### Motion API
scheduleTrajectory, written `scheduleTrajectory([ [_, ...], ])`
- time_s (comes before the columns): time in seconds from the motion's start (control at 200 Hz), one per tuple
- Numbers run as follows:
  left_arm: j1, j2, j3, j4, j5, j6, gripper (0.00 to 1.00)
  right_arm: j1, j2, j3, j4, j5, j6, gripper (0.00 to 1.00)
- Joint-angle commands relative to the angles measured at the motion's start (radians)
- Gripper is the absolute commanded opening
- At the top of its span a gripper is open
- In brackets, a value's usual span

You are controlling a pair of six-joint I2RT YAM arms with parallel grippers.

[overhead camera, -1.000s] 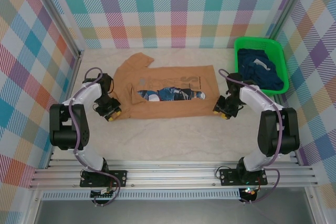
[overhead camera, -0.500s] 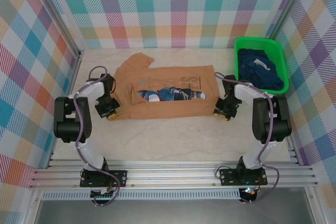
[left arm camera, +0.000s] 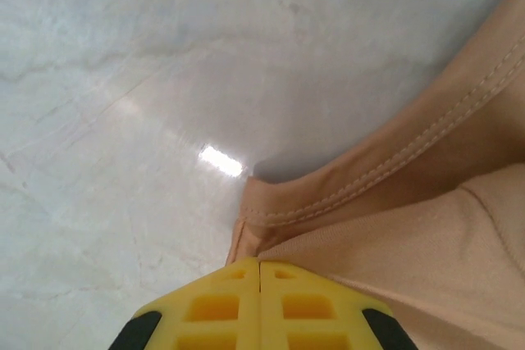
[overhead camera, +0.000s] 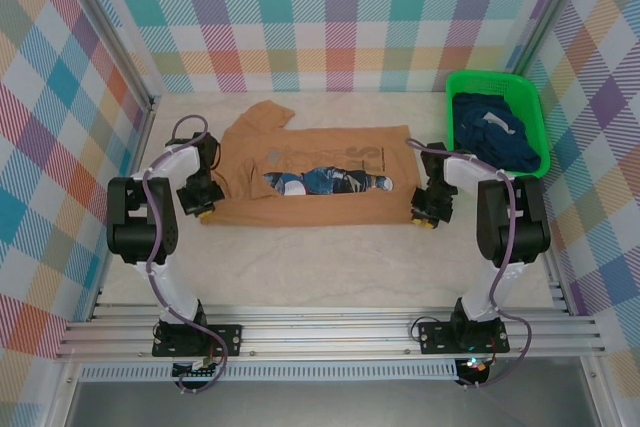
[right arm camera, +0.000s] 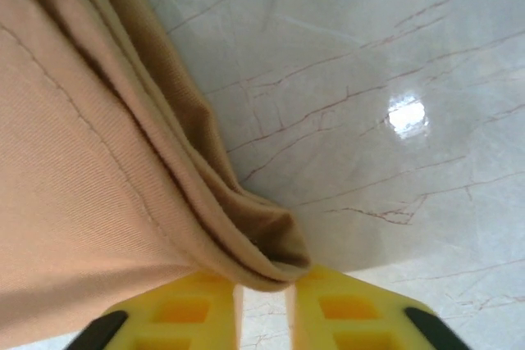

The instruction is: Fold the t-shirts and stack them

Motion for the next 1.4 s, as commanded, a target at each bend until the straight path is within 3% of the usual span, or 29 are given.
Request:
scheduleTrajectory([
  [0.0,0.011,-0.084,0.019,-0.093,-0.022,-0.028,0.00,-0.001,-0.067,-0.021,-0.033,0.010,-0.014,0.26],
  [0.27,0.010,-0.164,0.047,-0.156,0.044,-0.094,0.21,0.002,-0.206,-0.030,-0.090,-0.024,0.007,0.35],
  [0.355,0.007,-0.153,0.053,-0.161,0.099,-0.103,0.23,0.005,-0.215,-0.026,-0.082,-0.046,0.014,0.35],
  [0.5,0.014,-0.163,0.014,-0.155,0.099,-0.138,0.25,0.015,-0.196,-0.022,-0.044,-0.098,0.032,0.35],
  [0.625,0.106,-0.195,-0.091,-0.069,0.203,-0.235,0.29,0.016,-0.183,-0.040,0.016,-0.175,0.073,0.34],
  [0.79,0.260,-0.263,-0.252,0.119,0.354,-0.484,0.29,0.016,-0.151,-0.043,0.077,-0.238,0.118,0.35],
  [0.995,0.278,-0.250,-0.283,0.264,0.401,-0.686,0.30,0.015,-0.129,-0.039,0.104,-0.251,0.130,0.34],
  [1.394,0.277,-0.210,-0.353,0.347,0.474,-0.757,0.26,0.014,-0.082,-0.029,0.109,-0.252,0.136,0.34],
])
